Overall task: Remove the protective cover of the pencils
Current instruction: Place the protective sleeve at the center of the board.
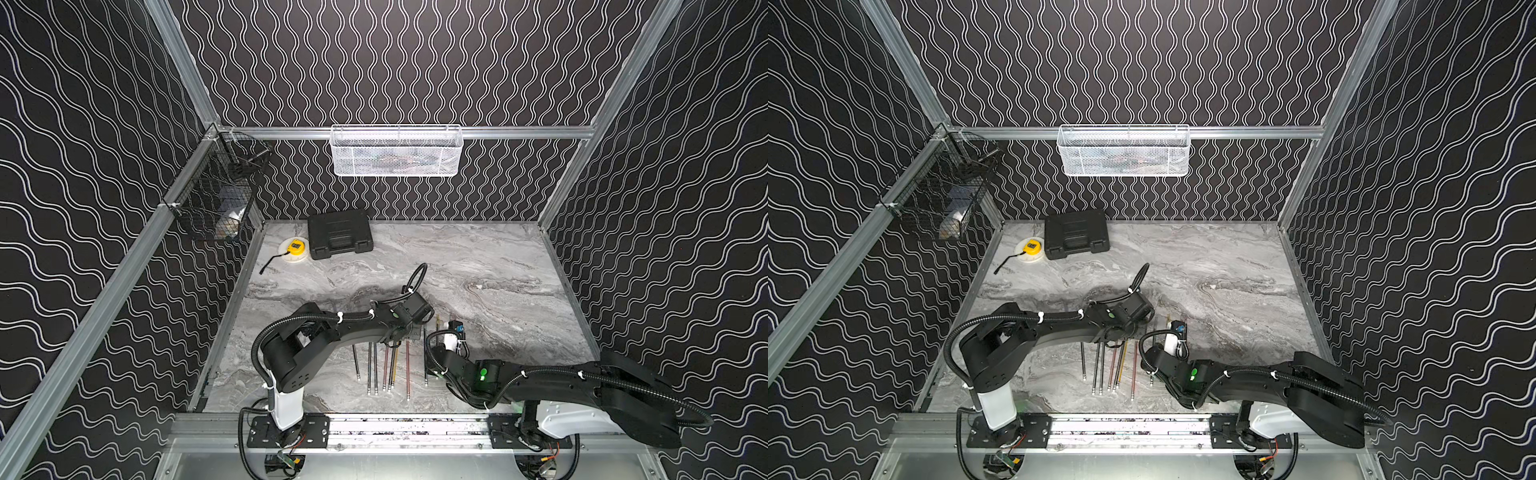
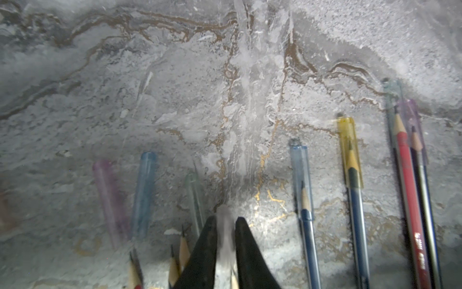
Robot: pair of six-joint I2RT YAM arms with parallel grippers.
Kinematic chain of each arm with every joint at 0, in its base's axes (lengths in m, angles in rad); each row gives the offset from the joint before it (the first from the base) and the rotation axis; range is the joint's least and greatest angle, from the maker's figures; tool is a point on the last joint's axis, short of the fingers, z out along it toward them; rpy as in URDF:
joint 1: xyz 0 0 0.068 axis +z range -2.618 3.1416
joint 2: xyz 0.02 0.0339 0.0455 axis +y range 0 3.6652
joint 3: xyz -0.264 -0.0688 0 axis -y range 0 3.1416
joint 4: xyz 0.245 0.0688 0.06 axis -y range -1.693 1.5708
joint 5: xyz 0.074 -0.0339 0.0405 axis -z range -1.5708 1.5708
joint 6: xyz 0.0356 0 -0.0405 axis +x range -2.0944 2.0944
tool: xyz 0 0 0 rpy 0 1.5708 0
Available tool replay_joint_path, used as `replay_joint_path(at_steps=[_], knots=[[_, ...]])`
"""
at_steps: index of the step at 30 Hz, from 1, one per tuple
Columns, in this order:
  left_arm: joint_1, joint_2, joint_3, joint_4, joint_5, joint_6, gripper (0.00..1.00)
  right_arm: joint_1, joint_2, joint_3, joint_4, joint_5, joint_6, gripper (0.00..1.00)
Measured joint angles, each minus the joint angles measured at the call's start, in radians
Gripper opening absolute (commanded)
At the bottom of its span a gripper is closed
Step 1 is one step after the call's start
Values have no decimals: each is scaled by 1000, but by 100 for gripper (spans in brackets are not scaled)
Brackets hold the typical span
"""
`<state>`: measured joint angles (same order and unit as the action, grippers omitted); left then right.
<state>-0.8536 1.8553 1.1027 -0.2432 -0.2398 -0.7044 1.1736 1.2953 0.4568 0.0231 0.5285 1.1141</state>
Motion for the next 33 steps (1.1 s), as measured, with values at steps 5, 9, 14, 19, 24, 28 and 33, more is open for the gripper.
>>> replay_joint_path(at_steps=[5,9,14,19,24,28,33], knots=[[-6,29,27,-21,-7,0,25,-2,7,0,0,-7,0,21],[-12,39,42,-31,-11,0,19,-2,7,0,0,-8,0,21],[-12,39,44,-43,-22,0,20,-3,7,0,0,-9,0,21],[-12,39,51,-51,-29,0,21,-5,12,4,0,-14,-1,21],[-12,39,61,-60,-28,0,25,-10,24,21,-5,-14,-1,21],[-12,36,62,-61,-26,0,26,-10,48,56,-38,-14,-1,20],[-12,-46,34,-49,-25,0,29,-11,97,116,-98,-5,-1,19]])
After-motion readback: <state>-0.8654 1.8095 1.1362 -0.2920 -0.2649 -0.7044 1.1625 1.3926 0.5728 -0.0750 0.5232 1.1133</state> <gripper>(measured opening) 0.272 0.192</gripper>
